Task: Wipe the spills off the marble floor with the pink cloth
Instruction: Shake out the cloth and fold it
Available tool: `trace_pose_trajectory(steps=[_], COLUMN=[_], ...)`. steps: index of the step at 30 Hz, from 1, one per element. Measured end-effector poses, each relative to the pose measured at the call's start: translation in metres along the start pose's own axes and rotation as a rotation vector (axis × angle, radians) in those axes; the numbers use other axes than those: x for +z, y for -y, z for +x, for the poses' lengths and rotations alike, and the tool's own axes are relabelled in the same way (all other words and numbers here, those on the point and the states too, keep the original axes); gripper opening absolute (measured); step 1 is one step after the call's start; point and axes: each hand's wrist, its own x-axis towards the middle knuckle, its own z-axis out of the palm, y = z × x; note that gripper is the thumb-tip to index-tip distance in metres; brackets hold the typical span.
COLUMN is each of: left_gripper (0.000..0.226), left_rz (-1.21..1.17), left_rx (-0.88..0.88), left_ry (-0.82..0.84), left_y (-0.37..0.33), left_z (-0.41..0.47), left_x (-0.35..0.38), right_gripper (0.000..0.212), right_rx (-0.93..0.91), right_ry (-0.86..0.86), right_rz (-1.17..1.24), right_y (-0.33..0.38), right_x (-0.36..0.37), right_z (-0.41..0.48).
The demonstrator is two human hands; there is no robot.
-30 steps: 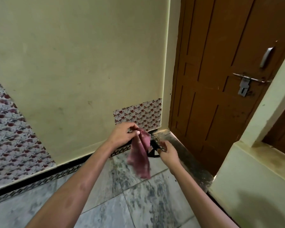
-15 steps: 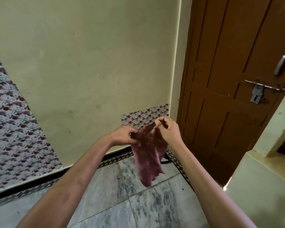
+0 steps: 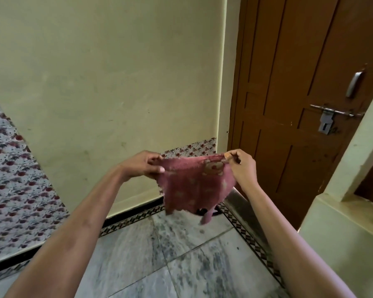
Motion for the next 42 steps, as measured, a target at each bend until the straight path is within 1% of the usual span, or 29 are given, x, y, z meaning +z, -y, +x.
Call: trace_pose_trajectory(steps=[2, 5, 6, 8, 9, 10, 12, 14, 16, 18, 19, 21, 23, 25, 26, 29, 31, 34, 38, 40, 42], left_gripper=[0.003, 0.011, 0.012, 0.011, 0.01, 0.009, 0.008, 0.007, 0.007, 0.005, 0.004, 0.006, 0.012, 0.016, 0.014, 0.016, 0.015, 0.015, 0.017, 0.021, 0.031], left_rz=[-0.051, -0.093, -0.106, -0.179, -0.237, -0.292, -0.311, -0.255, -0.272, -0.331, -0.348, -0.366, -0.356, -0.324, -0.294, -0.214, -0.149, 0.016, 0.279, 0.345, 0.376], left_rx=[0.023, 0.04, 0.046, 0.052, 0.047, 0.035, -0.001, -0.052, -0.123, -0.168, -0.179, -0.193, -0.194, -0.178, -0.161, -0.081, -0.019, 0.044, 0.229, 0.292, 0.311], left_ry=[-0.117, -0.228, -0.242, -0.208, -0.175, -0.15, -0.181, -0.318, -0.453, -0.512, -0.521, -0.522, -0.512, -0.476, -0.458, -0.447, -0.431, -0.39, -0.373, -0.336, -0.306], left_y=[-0.005, -0.008, -0.009, -0.009, -0.01, -0.01, -0.007, -0.003, 0.0, 0.0, -0.002, -0.006, -0.008, -0.008, -0.007, -0.006, -0.003, -0.001, 0.002, 0.006, 0.008], left_z=[0.0, -0.001, -0.003, -0.009, -0.012, -0.015, -0.016, -0.013, -0.008, -0.005, -0.003, -0.001, -0.001, -0.002, -0.003, -0.007, -0.009, -0.01, -0.015, -0.016, -0.017], left_x=[-0.006, -0.01, -0.011, -0.015, -0.017, -0.018, -0.019, -0.016, -0.009, 0.003, 0.01, 0.027, 0.046, 0.066, 0.075, 0.098, 0.107, 0.116, 0.123, 0.125, 0.126], right_gripper=[0.01, 0.009, 0.013, 0.015, 0.014, 0.012, 0.007, 0.009, 0.015, 0.014, 0.014, 0.01, 0.008, 0.011, 0.013, 0.02, 0.022, 0.024, 0.015, 0.015, 0.021], right_rx=[0.04, 0.051, 0.037, 0.019, 0.007, -0.003, -0.002, 0.044, 0.13, 0.169, 0.183, 0.232, 0.308, 0.372, 0.397, 0.507, 0.57, 0.639, 0.673, 0.707, 0.742], right_ry=[0.085, 0.314, 0.409, 0.596, 0.658, 0.682, 0.659, 0.587, 0.457, 0.328, 0.301, 0.322, 0.384, 0.445, 0.461, 0.444, 0.414, 0.4, 0.414, 0.405, 0.426], right_rz=[0.061, 0.135, 0.106, -0.011, -0.055, -0.083, -0.106, -0.082, -0.013, 0.015, 0.028, 0.073, 0.172, 0.251, 0.28, 0.428, 0.433, 0.421, 0.365, 0.391, 0.428], right_y=[-0.006, -0.01, -0.012, -0.017, -0.018, -0.021, -0.025, -0.025, -0.022, -0.016, -0.011, -0.003, 0.004, 0.01, 0.012, 0.013, 0.011, 0.01, 0.011, 0.013, 0.016], right_x=[-0.004, -0.012, -0.015, -0.018, -0.018, -0.017, -0.014, -0.009, -0.003, 0.003, 0.005, 0.012, 0.019, 0.027, 0.031, 0.042, 0.048, 0.054, 0.054, 0.05, 0.045], right_z=[-0.002, -0.01, -0.012, -0.016, -0.019, -0.02, -0.02, -0.02, -0.018, -0.017, -0.017, -0.021, -0.026, -0.033, -0.037, -0.044, -0.046, -0.046, -0.048, -0.048, -0.048])
